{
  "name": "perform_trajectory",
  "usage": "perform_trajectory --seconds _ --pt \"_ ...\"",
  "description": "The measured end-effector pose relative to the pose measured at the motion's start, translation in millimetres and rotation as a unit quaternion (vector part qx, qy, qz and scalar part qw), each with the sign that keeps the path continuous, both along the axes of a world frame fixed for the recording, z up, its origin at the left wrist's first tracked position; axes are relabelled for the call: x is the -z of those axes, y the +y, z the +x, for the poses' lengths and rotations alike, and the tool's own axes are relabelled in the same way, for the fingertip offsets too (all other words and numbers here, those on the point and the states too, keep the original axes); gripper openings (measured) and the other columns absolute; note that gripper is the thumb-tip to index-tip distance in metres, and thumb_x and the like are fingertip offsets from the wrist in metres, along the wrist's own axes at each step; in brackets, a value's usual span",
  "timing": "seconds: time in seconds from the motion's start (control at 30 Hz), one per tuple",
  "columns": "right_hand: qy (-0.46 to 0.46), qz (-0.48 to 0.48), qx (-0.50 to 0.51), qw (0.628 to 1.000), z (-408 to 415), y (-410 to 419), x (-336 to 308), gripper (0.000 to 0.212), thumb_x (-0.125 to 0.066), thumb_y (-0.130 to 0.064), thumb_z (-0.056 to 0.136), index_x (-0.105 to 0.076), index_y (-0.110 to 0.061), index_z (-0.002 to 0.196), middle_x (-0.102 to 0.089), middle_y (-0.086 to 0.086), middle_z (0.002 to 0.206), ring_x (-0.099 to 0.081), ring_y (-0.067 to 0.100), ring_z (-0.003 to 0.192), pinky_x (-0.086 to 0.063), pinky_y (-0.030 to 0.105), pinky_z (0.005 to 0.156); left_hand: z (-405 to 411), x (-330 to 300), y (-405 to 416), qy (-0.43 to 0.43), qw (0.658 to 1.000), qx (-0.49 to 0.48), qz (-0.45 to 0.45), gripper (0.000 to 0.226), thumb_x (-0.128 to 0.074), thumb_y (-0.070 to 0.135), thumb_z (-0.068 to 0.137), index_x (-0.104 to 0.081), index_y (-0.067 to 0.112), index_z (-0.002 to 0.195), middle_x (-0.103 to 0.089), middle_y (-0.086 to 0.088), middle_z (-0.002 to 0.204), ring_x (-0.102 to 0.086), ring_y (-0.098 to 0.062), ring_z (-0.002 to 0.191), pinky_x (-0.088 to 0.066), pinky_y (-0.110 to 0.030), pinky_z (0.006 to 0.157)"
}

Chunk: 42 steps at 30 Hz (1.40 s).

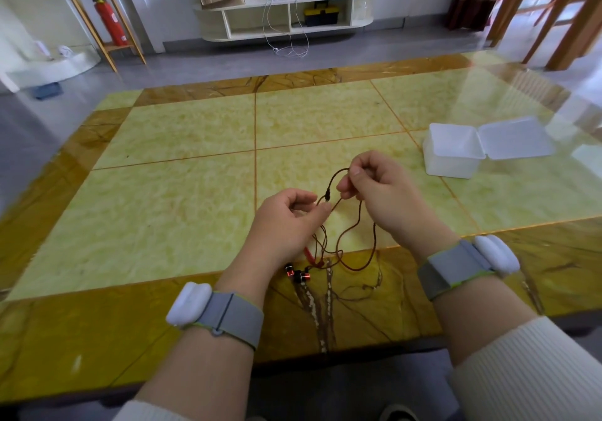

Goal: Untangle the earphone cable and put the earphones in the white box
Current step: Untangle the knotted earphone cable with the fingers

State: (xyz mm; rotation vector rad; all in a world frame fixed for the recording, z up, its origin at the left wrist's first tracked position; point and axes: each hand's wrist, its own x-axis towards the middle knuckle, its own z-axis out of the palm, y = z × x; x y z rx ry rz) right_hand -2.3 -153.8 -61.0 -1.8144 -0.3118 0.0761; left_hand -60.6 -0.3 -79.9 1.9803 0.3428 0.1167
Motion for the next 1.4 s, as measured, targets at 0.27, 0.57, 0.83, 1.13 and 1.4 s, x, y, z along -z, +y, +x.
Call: perform_trajectory --seconds 0.27,0.57,0.83,1.13,1.4 --pt "0.052 0.001 0.194 0.980 15.4 -11.3 2.4 0.015 -0.051 -0.021 0.093 -0.061 -0.021 0.082 -0.068 -0.002 0.075 -0.067 0.018 0.075 -0.053 0.035 0.066 1.0 -1.4 2.5 0.009 0.997 -0.061 0.042 0.022 -0.057 0.035 0.095 -0.070 0.019 0.087 -0.071 0.001 0.085 -0.061 -0.007 0.073 -0.046 -0.019 0.060" --pt "-0.014 -0.293 0.222 0.930 15.3 -21.9 12.2 0.040 -0.052 -0.028 0.091 -0.057 -0.018 0.129 -0.054 0.006 0.133 -0.051 0.029 0.120 -0.043 0.037 0.098 4.7 -11.5 2.8 0.001 0.967 -0.117 -0.225 0.020 -0.046 0.023 0.102 -0.059 0.016 0.089 -0.075 -0.004 0.097 -0.071 -0.025 0.096 -0.054 -0.043 0.085" --pt "-0.139 -0.259 -0.106 0.950 -5.6 3.1 8.4 0.038 -0.059 -0.018 0.088 -0.060 -0.029 0.124 -0.063 -0.015 0.122 -0.057 0.006 0.114 -0.043 0.023 0.098 5.7 -12.8 1.8 -0.028 0.948 -0.109 -0.299 0.022 -0.038 0.016 0.104 -0.053 0.011 0.089 -0.074 -0.016 0.096 -0.071 -0.026 0.080 -0.058 -0.044 0.075" --pt "-0.074 -0.244 -0.140 0.957 -5.3 5.3 17.8 0.033 -0.073 -0.045 0.077 -0.053 -0.030 0.099 -0.063 -0.010 0.108 -0.059 0.009 0.106 -0.049 0.032 0.090 7.7 -13.5 1.4 -0.034 0.937 -0.152 -0.312 0.020 -0.045 0.018 0.102 -0.057 0.009 0.089 -0.067 -0.013 0.094 -0.066 -0.021 0.084 -0.061 -0.042 0.074" --pt "-0.099 -0.249 -0.078 0.960 -1.4 3.3 16.9 0.007 -0.061 -0.026 0.093 -0.067 -0.027 0.096 -0.069 -0.006 0.085 -0.063 0.011 0.081 -0.052 0.030 0.074 8.7 -7.7 4.0 -0.019 0.972 -0.167 -0.165 0.026 -0.056 0.021 0.095 -0.054 0.016 0.121 -0.062 -0.002 0.114 -0.062 -0.011 0.087 -0.057 -0.030 0.076"
